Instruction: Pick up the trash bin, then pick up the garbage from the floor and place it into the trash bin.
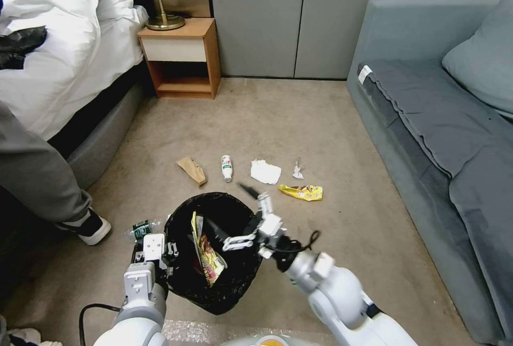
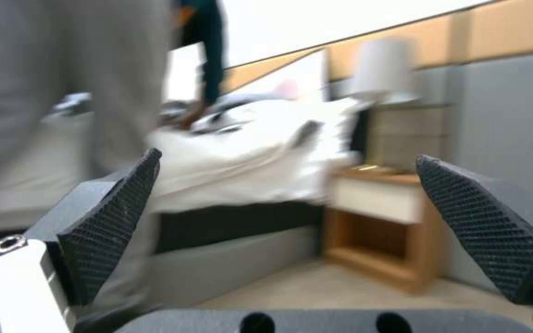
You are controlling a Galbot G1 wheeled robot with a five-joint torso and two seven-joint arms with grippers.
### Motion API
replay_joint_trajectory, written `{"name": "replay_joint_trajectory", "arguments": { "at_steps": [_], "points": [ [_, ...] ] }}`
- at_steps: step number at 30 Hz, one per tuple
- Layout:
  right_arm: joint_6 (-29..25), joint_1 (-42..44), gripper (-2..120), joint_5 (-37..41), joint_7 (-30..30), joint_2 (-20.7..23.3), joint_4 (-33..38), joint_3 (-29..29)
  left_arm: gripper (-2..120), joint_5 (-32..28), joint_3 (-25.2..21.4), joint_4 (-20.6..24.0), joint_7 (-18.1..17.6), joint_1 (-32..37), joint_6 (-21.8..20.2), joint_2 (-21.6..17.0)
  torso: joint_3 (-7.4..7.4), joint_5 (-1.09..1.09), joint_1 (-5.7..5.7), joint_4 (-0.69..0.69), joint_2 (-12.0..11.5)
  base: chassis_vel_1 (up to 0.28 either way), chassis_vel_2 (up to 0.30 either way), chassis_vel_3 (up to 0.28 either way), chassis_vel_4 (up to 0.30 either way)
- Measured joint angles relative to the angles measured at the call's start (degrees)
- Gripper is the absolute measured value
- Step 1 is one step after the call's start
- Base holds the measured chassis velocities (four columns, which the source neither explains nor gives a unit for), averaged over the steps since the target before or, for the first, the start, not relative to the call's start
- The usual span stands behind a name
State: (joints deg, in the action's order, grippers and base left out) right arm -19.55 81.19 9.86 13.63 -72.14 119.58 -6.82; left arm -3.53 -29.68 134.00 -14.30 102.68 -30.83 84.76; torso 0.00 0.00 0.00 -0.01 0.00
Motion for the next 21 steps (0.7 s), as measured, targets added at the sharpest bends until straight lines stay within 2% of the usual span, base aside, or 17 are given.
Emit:
{"name": "replay_joint_trajectory", "arguments": {
  "at_steps": [1,5,12,21],
  "points": [
    [0.0,3.2,100,-1.0,-2.8,-0.9,2.5,-2.6,3,-0.2,-0.1,0.0,0.0,-0.1,0.0,-0.1,0.0,0.01,0.0,0.0,0.0,0.0,0.0,0.0,0.0],
    [-1.1,8.2,100,-2.2,-6.7,-2.7,4.0,-6.7,3,-0.5,-0.2,0.0,0.0,-0.4,0.0,-0.1,0.0,0.0,0.0,0.0,0.0,0.0,0.0,0.0,0.0],
    [-5.8,14.2,100,-2.2,-10.7,-5.3,0.5,-13.8,3,-0.8,-0.1,0.1,-0.1,-0.8,-0.2,-0.3,0.0,0.01,0.0,0.0,0.0,0.0,0.0,0.0,0.0],
    [-7.3,14.5,100,-1.1,-12.1,-5.9,-4.1,-16.1,3,-1.1,-0.2,0.3,-0.1,-1.0,-0.4,-0.3,0.0,0.0,0.0,0.01,0.0,0.0,0.0,0.0,0.0]
  ]
}}
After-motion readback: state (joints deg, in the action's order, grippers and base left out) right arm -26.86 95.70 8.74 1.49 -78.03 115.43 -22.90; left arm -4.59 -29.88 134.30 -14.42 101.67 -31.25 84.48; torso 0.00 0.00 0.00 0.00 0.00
